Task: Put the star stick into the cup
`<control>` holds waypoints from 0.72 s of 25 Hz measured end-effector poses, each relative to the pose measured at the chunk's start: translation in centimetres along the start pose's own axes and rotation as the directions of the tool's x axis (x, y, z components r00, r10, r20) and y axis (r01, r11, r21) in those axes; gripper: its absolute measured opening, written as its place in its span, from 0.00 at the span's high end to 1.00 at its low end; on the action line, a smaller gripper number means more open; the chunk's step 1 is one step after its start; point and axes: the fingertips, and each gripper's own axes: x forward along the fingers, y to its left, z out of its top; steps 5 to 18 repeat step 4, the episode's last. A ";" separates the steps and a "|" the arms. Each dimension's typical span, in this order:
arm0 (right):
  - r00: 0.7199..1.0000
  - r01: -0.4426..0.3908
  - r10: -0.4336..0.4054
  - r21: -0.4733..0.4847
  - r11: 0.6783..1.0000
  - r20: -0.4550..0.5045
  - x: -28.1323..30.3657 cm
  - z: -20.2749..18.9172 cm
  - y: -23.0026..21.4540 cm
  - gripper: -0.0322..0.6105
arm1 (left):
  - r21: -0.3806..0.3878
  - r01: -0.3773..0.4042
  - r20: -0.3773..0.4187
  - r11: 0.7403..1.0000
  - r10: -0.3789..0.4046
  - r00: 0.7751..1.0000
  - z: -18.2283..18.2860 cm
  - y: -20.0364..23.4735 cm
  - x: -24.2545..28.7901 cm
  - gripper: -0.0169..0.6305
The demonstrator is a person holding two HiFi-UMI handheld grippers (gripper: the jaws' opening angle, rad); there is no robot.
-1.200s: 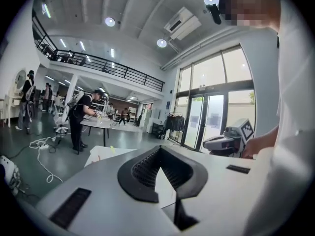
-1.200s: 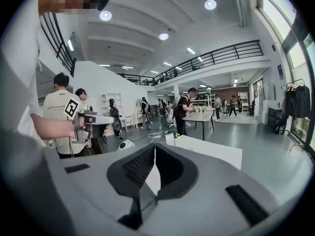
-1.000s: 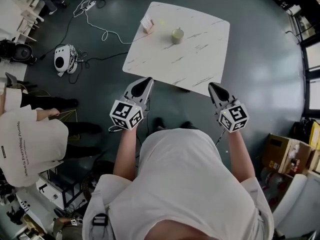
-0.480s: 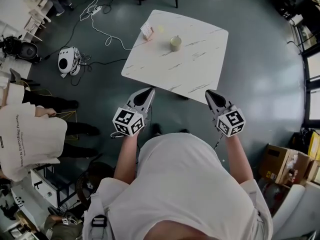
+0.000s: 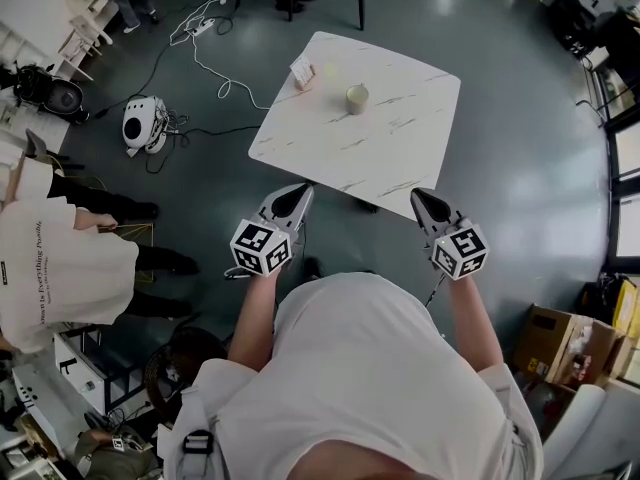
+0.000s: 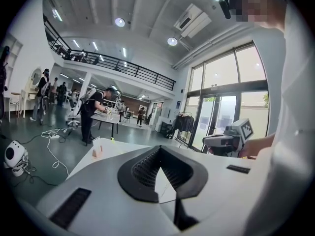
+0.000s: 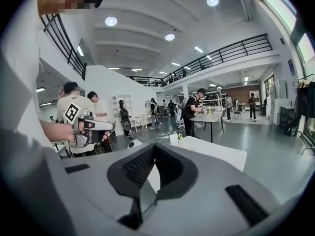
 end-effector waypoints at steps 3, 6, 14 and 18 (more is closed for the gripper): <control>1.000 0.005 -0.005 -0.001 1.000 -0.001 0.2 0.2 -0.1 0.91 | -0.002 -0.001 0.002 1.000 0.001 1.000 0.0 0.2 -0.1 0.95; 1.000 0.007 -0.007 -0.002 1.000 -0.003 0.2 0.2 -0.2 0.91 | -0.003 -0.001 0.003 1.000 0.001 1.000 0.0 0.2 -0.1 0.95; 1.000 0.007 -0.007 -0.002 1.000 -0.003 0.2 0.2 -0.2 0.91 | -0.003 -0.001 0.003 1.000 0.001 1.000 0.0 0.2 -0.1 0.95; 1.000 0.007 -0.007 -0.002 1.000 -0.003 0.2 0.2 -0.2 0.91 | -0.003 -0.001 0.003 1.000 0.001 1.000 0.0 0.2 -0.1 0.95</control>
